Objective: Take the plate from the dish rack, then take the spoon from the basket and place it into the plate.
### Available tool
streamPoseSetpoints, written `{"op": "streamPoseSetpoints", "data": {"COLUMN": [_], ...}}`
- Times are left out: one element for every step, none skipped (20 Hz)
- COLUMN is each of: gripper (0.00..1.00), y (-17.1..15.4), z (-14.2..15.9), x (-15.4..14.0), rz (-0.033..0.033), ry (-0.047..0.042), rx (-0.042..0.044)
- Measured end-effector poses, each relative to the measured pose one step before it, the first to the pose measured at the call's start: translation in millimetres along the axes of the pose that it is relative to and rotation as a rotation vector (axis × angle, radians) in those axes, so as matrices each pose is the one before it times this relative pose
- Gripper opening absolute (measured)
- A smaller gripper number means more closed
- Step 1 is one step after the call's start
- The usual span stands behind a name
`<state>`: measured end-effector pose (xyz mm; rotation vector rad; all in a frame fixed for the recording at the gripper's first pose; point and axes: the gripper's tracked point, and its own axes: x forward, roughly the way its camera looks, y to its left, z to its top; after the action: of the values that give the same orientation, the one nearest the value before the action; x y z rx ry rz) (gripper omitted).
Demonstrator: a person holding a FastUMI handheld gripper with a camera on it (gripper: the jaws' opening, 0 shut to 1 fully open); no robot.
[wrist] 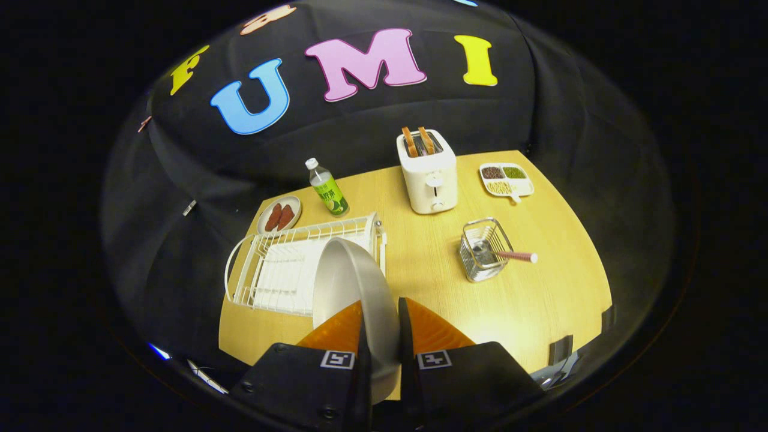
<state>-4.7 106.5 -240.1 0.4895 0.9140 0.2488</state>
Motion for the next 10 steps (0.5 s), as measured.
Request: {"op": "streamPoseSetpoints", "data": {"gripper": [0.23, 0.23, 0.23, 0.23, 0.23, 0.23, 0.23, 0.23, 0.23, 0.23], "y": [-7.28, -6.6, -5.95, -6.1, -8.67, -8.62, -6.97, -6.23, -4.52, -2.06], "z": [-15.74, -14.76, -13.7, -11.72, -11.59, -11.44, -9.89, -8.45, -8.9, -6.45], "x": [-3.72, -1.69, -1.26, -0.62, -0.58, 2.44, 4.54, 6.05, 5.1, 6.32], "rz": [0.00296, 0.00798, 0.00698, 0.00012, -0.00668, -0.00981, -0.00894, -0.00557, 0.00161, 0.00564], "ry": [0.02831, 0.02684, 0.02657, 0.02169, 0.01821, 0.01779, 0.01657, 0.02003, 0.02121, 0.01733], "rx": [0.0202, 0.02187, 0.02013, 0.01896, 0.01207, 0.00544, 0.00107, 0.0031, 0.01025, 0.01089]}}
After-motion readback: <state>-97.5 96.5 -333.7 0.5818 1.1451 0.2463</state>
